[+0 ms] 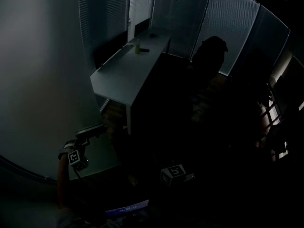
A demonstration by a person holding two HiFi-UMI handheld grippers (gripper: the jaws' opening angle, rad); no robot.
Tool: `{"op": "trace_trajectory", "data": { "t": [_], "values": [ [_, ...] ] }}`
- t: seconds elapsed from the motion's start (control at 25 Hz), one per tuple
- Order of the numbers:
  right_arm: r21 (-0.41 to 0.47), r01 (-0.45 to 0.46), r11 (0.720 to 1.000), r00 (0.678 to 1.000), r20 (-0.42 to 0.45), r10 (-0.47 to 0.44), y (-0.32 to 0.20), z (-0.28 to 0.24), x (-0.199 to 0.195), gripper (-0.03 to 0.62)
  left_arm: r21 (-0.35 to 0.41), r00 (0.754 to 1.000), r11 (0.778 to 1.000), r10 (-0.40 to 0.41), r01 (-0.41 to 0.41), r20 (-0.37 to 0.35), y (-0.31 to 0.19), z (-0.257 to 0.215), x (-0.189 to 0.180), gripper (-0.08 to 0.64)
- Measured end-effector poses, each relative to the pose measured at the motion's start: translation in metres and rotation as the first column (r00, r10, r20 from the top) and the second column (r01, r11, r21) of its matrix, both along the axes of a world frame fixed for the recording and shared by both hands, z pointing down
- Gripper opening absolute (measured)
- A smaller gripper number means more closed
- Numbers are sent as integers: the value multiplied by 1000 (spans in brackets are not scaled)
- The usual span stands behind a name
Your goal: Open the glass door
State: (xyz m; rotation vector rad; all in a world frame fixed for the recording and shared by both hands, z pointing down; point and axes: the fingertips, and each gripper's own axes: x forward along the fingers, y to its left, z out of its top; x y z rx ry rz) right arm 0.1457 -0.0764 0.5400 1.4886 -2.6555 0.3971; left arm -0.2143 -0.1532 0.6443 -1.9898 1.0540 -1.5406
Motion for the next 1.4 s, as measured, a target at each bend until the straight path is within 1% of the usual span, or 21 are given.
{"op": "trace_trajectory", "data": {
  "t": [0.4, 0.68, 0.96, 1.4],
  "values": [
    [14, -36, 999, 999, -5, 36, 45, 2, 9, 2, -15, 999, 999, 51, -51, 10, 41, 2, 16, 2],
    [2, -66, 998, 998, -3, 66, 78, 5, 11, 2, -14, 996, 996, 92, -92, 7, 71, 2, 28, 2],
    [-10, -62, 998, 998, -7, 62, 104, 10, 7, 2, -7, 992, 992, 124, -124, 16, 101, 2, 32, 2],
    [-28, -76, 997, 997, -18, 75, 107, 20, 8, 2, -20, 985, 985, 174, -174, 12, 124, 3, 37, 2]
  ]
}}
